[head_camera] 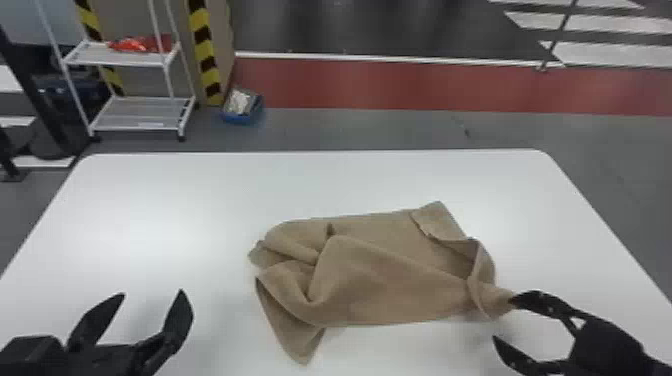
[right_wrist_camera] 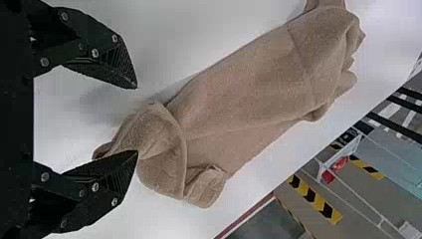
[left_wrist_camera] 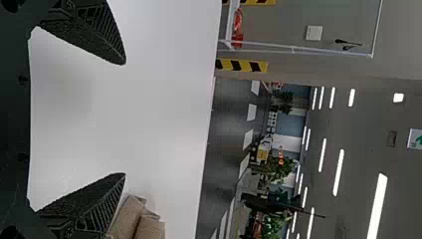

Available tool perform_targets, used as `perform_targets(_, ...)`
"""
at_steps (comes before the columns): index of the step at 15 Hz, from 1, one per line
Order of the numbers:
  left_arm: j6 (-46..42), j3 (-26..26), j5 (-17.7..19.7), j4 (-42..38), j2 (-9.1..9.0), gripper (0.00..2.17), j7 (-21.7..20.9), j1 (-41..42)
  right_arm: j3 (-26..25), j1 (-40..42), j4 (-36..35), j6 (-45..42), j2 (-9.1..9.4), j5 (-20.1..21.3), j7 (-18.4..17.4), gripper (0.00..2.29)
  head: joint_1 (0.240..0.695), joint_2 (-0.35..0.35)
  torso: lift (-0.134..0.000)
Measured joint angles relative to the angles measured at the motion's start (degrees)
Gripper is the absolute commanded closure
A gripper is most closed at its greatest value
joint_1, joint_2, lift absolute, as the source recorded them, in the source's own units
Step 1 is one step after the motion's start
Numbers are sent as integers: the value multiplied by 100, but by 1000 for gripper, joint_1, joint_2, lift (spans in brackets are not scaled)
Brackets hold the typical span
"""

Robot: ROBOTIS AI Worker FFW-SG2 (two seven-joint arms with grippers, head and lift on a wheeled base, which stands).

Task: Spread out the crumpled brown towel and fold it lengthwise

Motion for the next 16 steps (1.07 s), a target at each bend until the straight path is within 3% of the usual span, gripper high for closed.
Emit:
perform_targets(2,-3,9,0,-3,0,83,2,5,195,-126,142,130,3,161,-91,701,695,-34,-125)
perform_targets(3,-3,12,1,-2,0,83,7,7,276,-194,218,195,6,222,-152,937,695,-28,-125)
perform_targets(5,-1,14,11,11,0,83,9,7,390,-330,344,383,8,283,-233,1636,695,-24,-125)
perform_targets(7,-1,14,21,27,0,83,9,5,354,-377,361,425,9,135,-361,1686,695,-25,-125)
perform_targets(10,0,-2,26,51,0,83,1,-10,33,-395,309,440,21,-444,-457,1686,695,-51,-125)
perform_targets(15,1,-21,17,78,0,83,0,-36,-1215,-748,330,1049,26,-1664,-650,1676,695,-194,-125)
perform_targets(16,1,-28,15,81,0,83,0,-41,-1394,-784,386,1229,26,-1797,-794,1409,695,-220,-125)
